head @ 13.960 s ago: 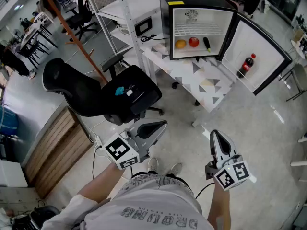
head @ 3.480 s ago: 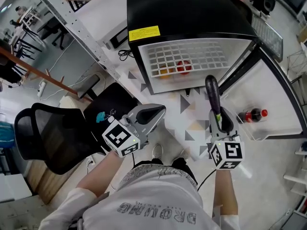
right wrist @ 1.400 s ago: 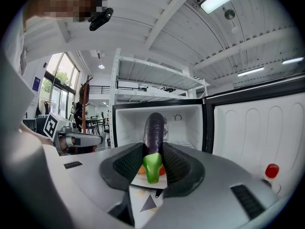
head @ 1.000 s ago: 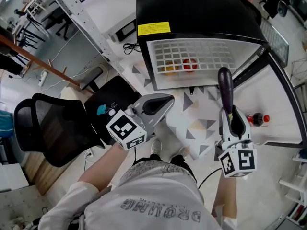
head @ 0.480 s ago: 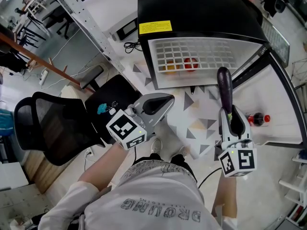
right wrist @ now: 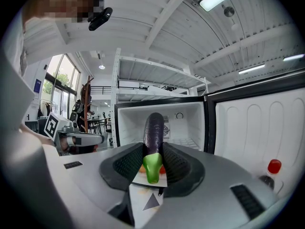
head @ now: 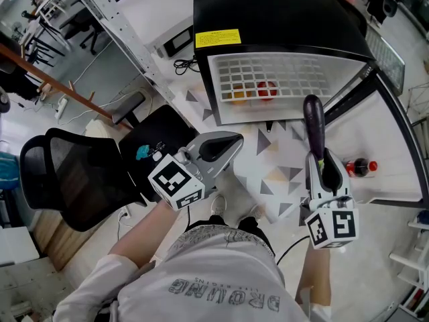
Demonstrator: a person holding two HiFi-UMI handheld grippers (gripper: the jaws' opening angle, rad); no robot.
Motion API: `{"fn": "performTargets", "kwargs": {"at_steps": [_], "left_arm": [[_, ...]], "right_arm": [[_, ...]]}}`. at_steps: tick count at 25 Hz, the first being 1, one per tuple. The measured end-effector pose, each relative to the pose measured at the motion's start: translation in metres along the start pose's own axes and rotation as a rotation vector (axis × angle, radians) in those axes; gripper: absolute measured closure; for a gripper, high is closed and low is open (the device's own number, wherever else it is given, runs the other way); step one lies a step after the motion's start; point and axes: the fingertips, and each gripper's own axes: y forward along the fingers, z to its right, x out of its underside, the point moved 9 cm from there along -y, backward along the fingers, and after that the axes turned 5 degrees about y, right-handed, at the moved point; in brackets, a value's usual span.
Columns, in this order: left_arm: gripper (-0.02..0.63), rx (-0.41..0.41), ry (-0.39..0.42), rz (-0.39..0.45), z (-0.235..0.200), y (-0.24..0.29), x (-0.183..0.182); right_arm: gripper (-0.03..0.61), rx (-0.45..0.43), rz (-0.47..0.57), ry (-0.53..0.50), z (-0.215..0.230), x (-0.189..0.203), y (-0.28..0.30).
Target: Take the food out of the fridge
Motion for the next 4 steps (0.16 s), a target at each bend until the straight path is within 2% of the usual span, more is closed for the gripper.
{"fn": "performTargets", "kwargs": {"at_steps": [4], "left_arm": [[0.607,0.001,0.001,0.001,0.0001,0.0008,-0.0007]], "right_arm": [[0.463,0.001,-0.002,-0.002,0.0014,0.0002,-0.0005]]}}
